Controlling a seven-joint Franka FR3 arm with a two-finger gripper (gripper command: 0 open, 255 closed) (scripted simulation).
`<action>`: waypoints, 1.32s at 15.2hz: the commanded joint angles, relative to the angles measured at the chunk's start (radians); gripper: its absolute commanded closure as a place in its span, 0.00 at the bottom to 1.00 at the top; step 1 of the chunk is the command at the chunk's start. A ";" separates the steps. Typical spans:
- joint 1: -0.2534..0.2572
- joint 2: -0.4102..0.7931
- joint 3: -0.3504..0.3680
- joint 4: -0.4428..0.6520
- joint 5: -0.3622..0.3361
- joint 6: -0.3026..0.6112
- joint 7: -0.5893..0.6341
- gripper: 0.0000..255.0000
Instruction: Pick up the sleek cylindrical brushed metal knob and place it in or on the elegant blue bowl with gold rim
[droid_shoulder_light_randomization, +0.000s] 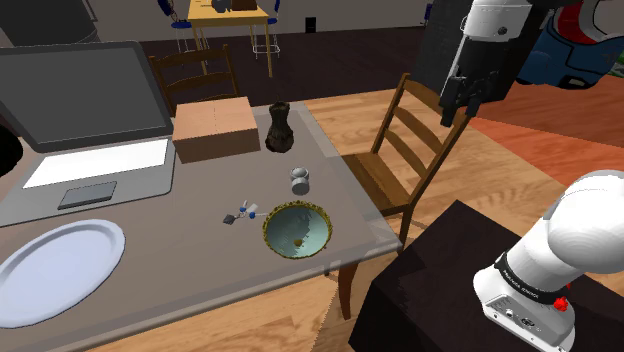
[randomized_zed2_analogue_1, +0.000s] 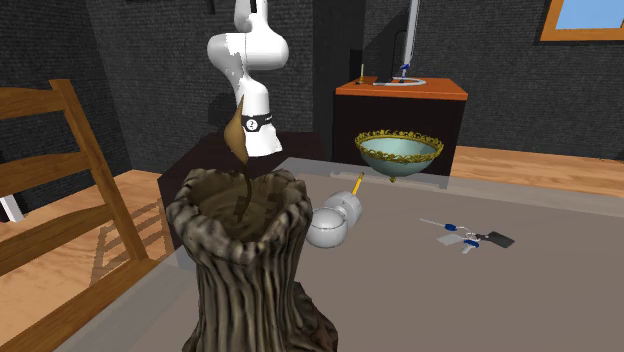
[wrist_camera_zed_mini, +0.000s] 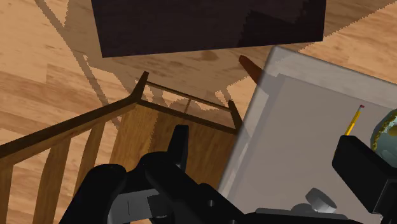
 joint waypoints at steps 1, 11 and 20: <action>0.000 0.000 0.000 0.000 0.000 0.000 0.000 0.00; 0.007 0.276 0.115 -0.014 0.090 0.313 0.179 0.00; 0.005 0.601 0.195 0.097 0.101 0.551 0.338 0.00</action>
